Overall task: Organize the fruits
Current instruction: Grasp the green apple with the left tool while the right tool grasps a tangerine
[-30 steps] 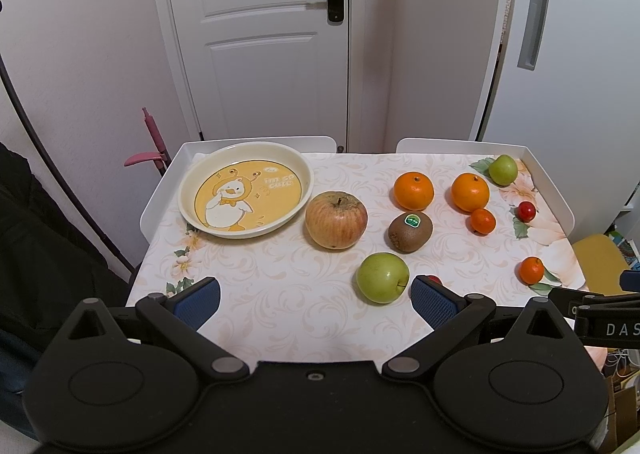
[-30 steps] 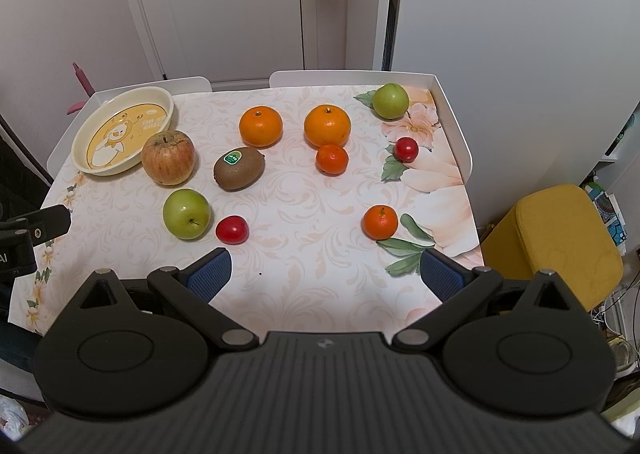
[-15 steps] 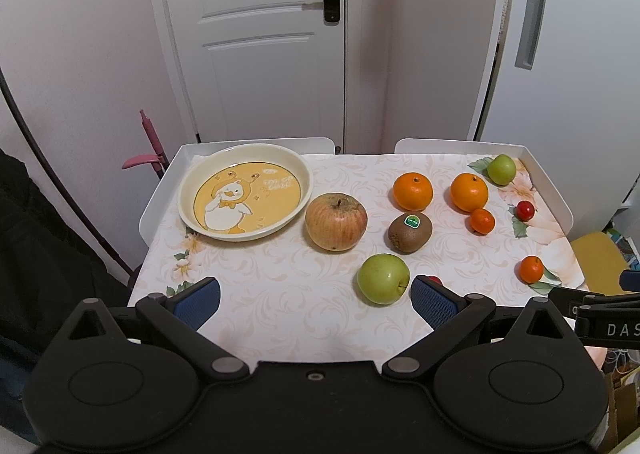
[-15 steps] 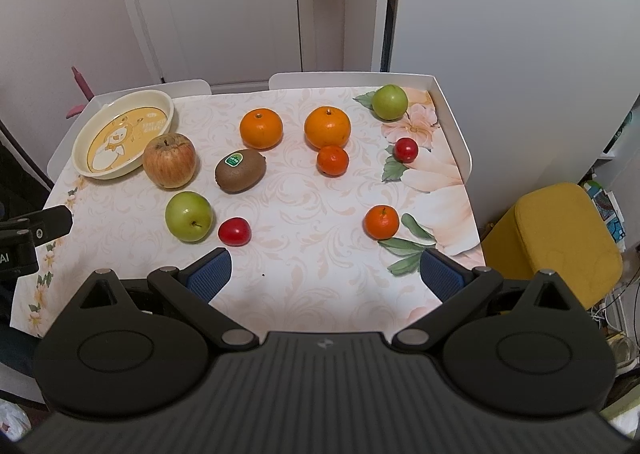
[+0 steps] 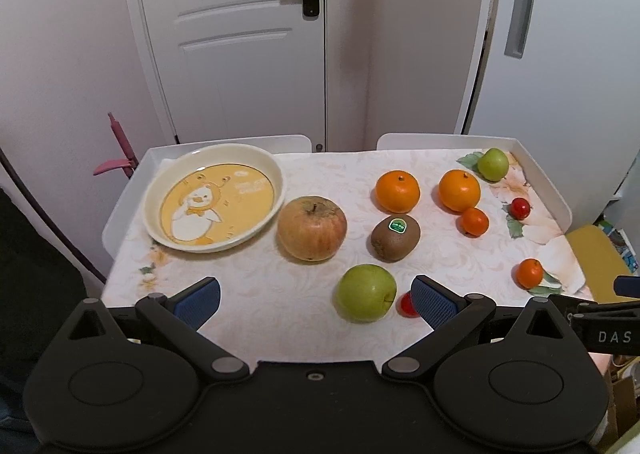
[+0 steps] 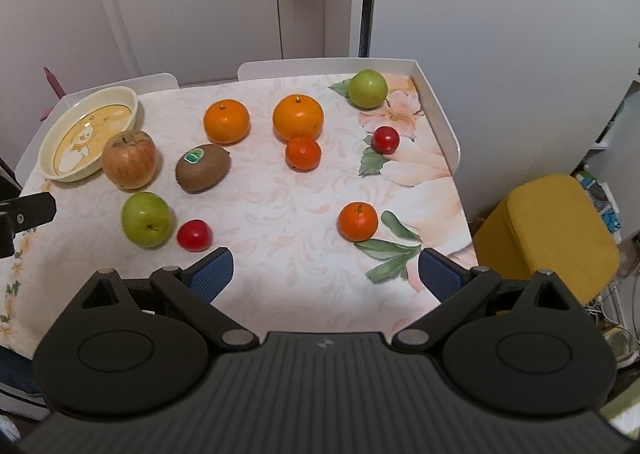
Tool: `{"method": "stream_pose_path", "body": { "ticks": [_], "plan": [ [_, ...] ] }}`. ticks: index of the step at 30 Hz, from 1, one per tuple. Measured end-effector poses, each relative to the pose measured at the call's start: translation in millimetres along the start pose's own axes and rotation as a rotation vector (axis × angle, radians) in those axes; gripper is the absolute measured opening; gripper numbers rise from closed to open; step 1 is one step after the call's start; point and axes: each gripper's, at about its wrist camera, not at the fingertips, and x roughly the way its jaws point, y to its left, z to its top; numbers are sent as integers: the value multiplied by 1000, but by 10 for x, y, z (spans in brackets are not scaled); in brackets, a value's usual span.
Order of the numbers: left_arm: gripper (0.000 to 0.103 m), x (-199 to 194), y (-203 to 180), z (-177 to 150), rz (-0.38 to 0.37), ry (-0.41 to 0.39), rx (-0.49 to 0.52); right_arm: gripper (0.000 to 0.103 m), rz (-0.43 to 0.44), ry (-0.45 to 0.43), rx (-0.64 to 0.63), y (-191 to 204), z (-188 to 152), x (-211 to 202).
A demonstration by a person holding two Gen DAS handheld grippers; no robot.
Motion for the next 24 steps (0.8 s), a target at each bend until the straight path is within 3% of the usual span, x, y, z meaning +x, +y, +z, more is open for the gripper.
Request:
{"method": "stream_pose_path", "body": {
  "ticks": [14,16,24],
  "plan": [
    [101,849,-492,-118,110,61,-129,103,110,-19,-106,-447,-25,816],
    [96,942,-531,-137,120,69,-146,103,122,-22,-111,-477,-28,893],
    [88,1147,-557,-168,164,77,-202,88,168,-34,-147,-488,-49,1055]
  ]
}}
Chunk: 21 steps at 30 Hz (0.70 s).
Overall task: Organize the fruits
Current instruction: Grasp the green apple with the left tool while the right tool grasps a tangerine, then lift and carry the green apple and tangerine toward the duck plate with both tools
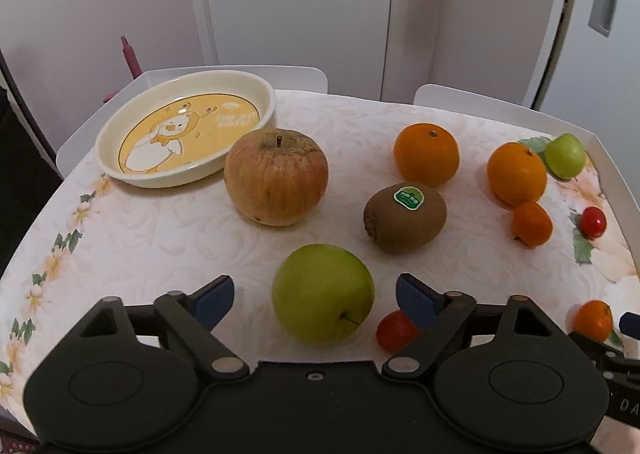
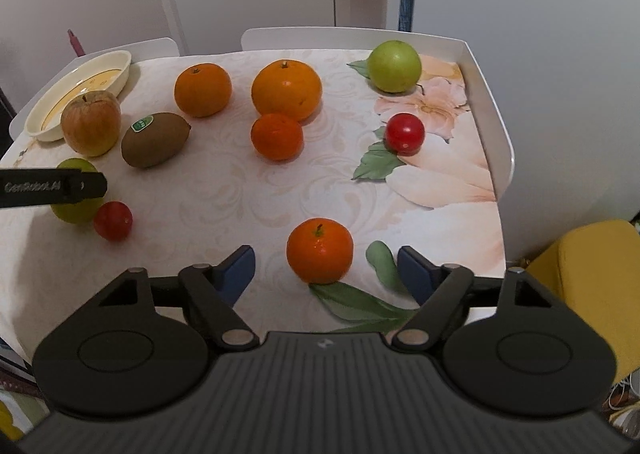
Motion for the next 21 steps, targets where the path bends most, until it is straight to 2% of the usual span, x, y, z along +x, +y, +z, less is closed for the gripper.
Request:
{"method": "stream_pose_path", "body": {
  "ticks": [4,8,11,21],
  "plan": [
    [74,61,-22,8,7,13,-7,82,16,-3,-9,18,-15,14],
    [73,93,-26,-8,14,17,-7,77,14,-7,-19,41,-27,36],
    [62,109,-25,-28,-3,26,-14,73,13,-6,-18,38,-32,58],
    [61,76,-32,-56,-6,17,14,60,-4,-16,-23,34,-15,57]
  ]
}}
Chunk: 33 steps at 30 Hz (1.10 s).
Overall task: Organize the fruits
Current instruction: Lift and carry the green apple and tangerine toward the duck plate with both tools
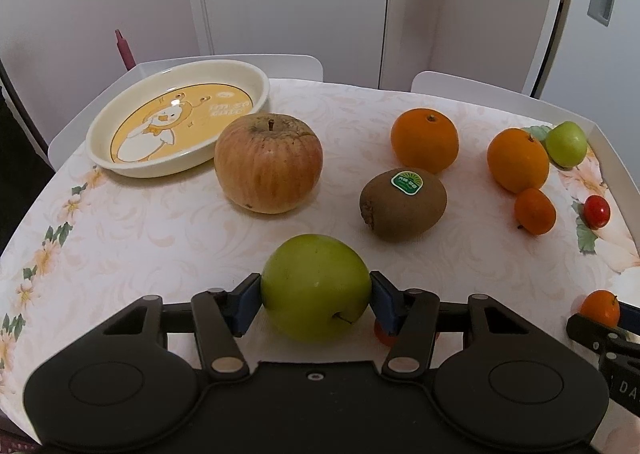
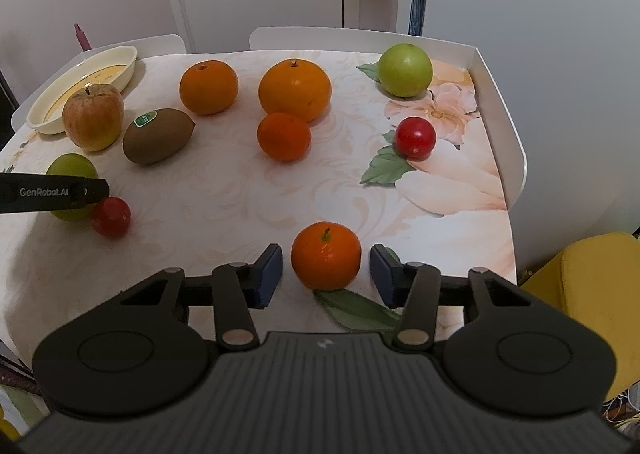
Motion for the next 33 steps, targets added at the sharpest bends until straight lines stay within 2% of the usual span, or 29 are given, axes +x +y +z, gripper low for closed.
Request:
{"method": "stream_pose_path", "body": {
  "ticks": [2,5,16,24,33],
  "plan": [
    [61,-6,8,-4,4,-1,3,54,-3,1,-3,1,7,4],
    [61,-21,28,-16,7,-1,0,52,-2,4,-13,14,11,10],
    [61,-202,141,-38,14,-24,-32,51,37,-31,-36,131,143,-132],
    [61,-498,312,102,27,-80,-72,51,86,-79,-68,332,443,-323],
    [61,-747,712,455,33,-165,-85,51,135,-128,-79,721,867,-425]
  ]
}}
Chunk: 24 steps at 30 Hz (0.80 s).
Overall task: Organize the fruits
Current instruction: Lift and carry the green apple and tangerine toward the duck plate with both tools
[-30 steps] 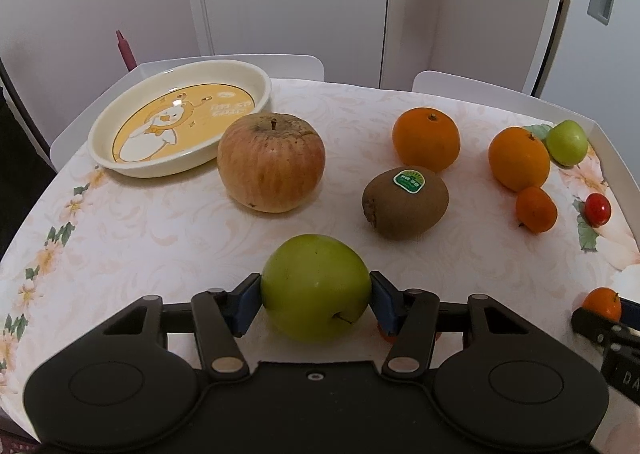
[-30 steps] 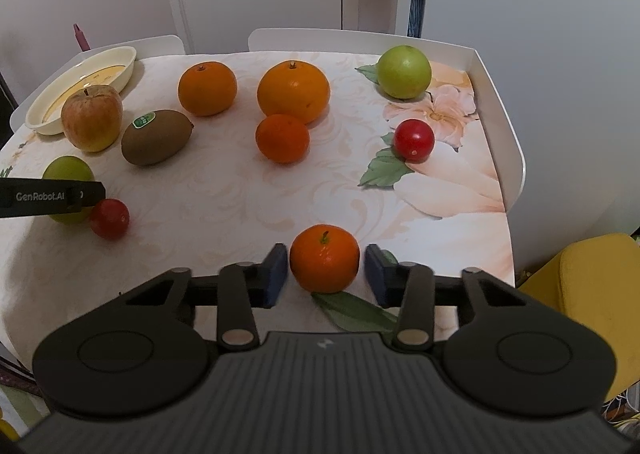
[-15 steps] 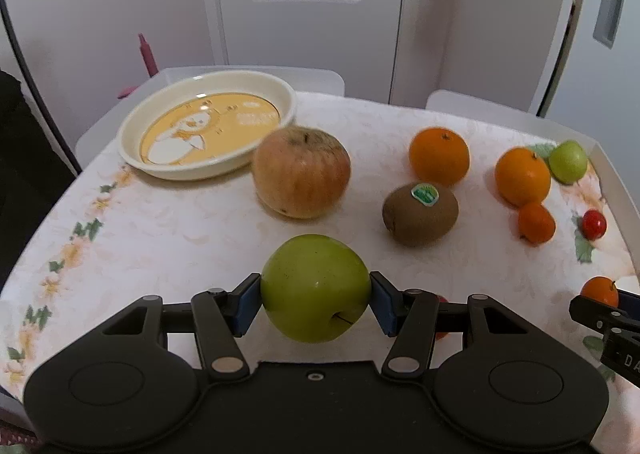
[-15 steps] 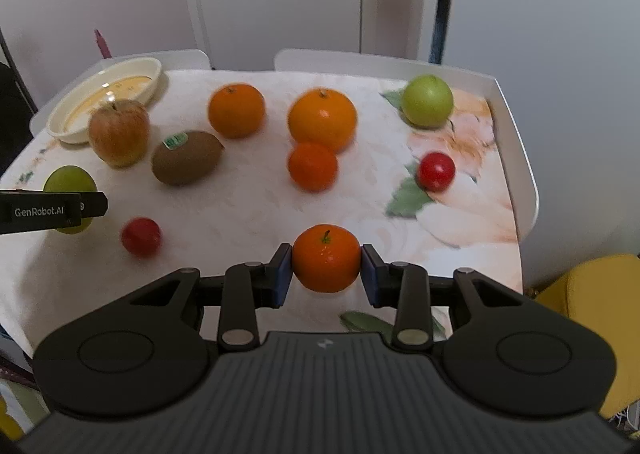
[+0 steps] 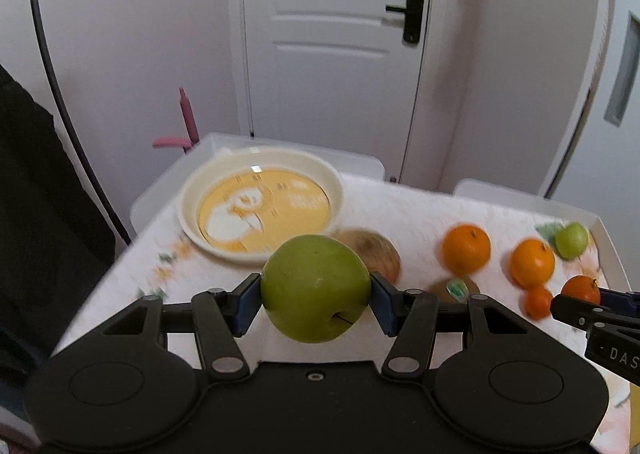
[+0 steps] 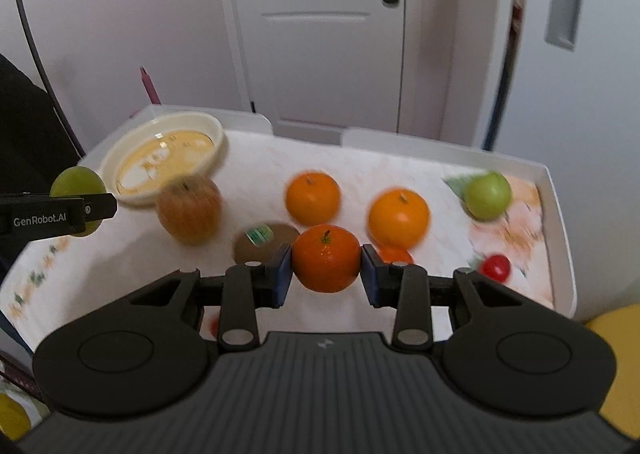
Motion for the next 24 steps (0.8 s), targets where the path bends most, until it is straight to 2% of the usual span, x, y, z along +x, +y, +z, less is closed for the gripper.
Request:
{"method": "stream_pose_path", "body": {
  "ticks": [11,17,24],
  "plan": [
    [61,200,624,660,-18,-52,32,51,31,-19,1,731,655,309],
    [61,591,931,968,-52,-45,77,51,23,-4,35,1043,939,703],
    [61,1124,1131,1136,-97,-15,148,51,-8,27,70,1284,1142,1230]
  ]
}}
